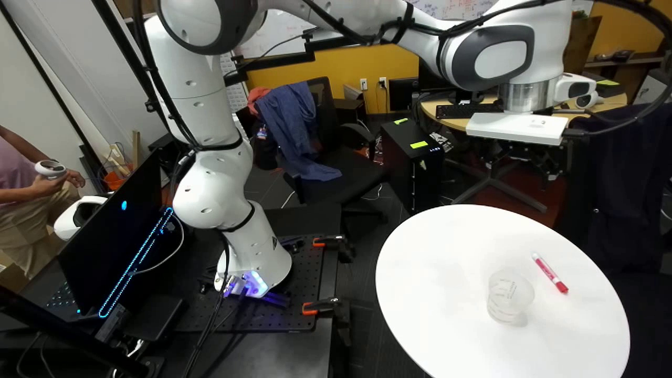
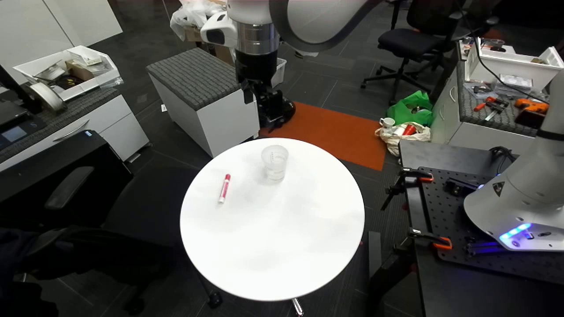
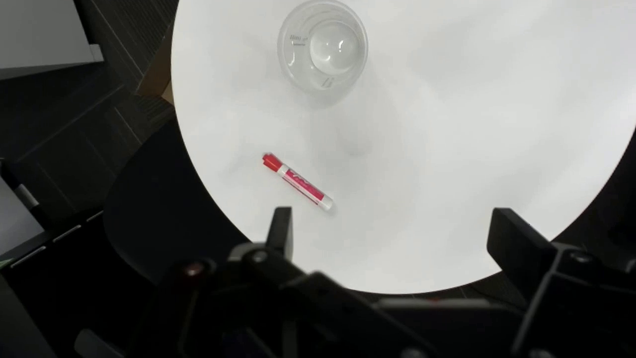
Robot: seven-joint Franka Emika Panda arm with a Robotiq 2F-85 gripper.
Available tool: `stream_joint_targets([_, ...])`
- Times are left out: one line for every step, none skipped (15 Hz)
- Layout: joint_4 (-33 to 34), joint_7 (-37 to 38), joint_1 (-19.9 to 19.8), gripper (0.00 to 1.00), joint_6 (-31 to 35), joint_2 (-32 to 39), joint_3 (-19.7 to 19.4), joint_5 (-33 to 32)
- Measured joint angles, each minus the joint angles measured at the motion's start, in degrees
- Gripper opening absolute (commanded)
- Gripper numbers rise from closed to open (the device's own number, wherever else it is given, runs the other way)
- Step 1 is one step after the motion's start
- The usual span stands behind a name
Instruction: Get the marker from the table and place it in the colorless cup
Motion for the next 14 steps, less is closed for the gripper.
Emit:
stream_joint_targets([1.0,-0.2,-0.1,1.00,0.0,1.5,0.1,0.0])
stream_joint_targets([1.9,-0.3,-0.3,1.00,0.0,2.9,0.1,0.0])
stream_joint_targets([2.8,-0.3,-0.6,1.00,0.0,4.5,0.2,0.0])
stream_joint_targets([3.8,-0.3,-0.8,1.00,0.0,6.0,0.2,0.0])
stream_joint_targets([4.8,-0.3,-1.1,1.00,0.0,7.5,0.2,-0.1])
stream_joint_targets([5.8,-0.3,-1.4,1.00,0.0,9.1,0.2,-0.1])
stream_joint_targets([6.8,-0.3,-1.6,1.00,0.0,10.4,0.2,-0.3])
stream_joint_targets([7.9,-0.3,-1.8,1.00,0.1,11.7,0.2,-0.6])
stream_joint_targets([8.8,-0.3,-1.9,1.00,0.1,12.9,0.2,-1.1])
stream_joint_targets([9.8,-0.1,-2.0,1.00,0.1,13.9,0.2,-1.7])
stream_joint_targets([10.4,0.0,-2.0,1.00,0.1,14.8,0.2,-2.0])
stream_joint_targets([11.0,0.1,-2.0,1.00,0.1,15.3,0.2,-2.2])
stream_joint_targets([11.2,0.3,-2.0,1.00,0.1,15.6,0.2,-2.3])
stream_joint_targets([11.4,0.4,-2.0,1.00,0.1,15.7,0.2,-2.4])
